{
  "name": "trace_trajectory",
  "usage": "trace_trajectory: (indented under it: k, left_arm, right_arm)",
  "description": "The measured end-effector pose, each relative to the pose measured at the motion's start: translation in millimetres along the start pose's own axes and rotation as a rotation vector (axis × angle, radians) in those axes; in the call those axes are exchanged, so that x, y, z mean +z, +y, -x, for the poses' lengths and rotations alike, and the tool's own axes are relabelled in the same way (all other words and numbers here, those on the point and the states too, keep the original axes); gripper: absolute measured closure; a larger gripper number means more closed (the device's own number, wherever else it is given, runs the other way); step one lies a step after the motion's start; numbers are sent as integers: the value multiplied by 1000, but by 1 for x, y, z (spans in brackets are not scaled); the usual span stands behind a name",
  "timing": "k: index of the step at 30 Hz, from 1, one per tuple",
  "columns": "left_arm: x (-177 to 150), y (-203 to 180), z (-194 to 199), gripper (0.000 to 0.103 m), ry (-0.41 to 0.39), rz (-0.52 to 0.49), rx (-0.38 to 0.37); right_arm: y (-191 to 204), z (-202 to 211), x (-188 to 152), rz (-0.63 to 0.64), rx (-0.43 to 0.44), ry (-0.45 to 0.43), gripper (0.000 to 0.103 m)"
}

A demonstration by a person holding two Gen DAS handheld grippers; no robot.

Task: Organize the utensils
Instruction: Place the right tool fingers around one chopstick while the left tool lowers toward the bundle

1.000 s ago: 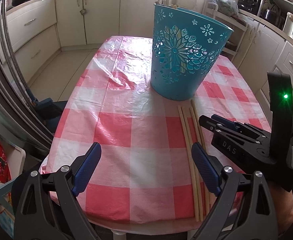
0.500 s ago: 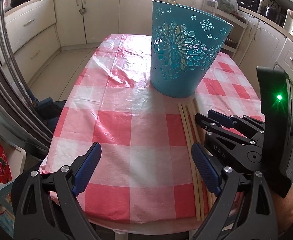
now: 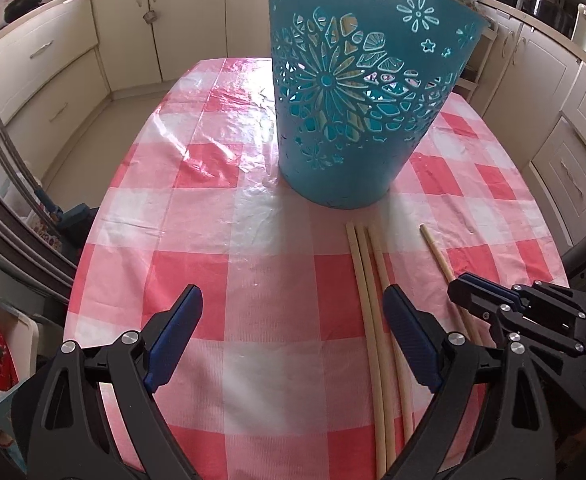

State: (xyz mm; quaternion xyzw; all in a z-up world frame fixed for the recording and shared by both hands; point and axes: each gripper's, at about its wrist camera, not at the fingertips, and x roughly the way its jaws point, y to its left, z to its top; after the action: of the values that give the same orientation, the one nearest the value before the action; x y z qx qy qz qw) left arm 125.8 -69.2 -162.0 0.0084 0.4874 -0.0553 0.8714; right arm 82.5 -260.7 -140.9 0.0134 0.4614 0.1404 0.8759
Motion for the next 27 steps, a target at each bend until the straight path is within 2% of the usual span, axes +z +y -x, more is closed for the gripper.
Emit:
trace_trajectory:
  k: [8, 15, 27]
  left_arm:
    - [0, -8, -20, 15, 40, -29, 38]
    - [0, -10, -25, 16, 55, -45, 71]
    - [14, -24, -32, 37, 30, -87, 34]
  right_arm:
    - [-7, -1, 1, -27, 41, -24, 95]
    - [-6, -1, 2, -20, 38, -32, 95]
    - [-2, -4, 6, 17, -16, -45, 92]
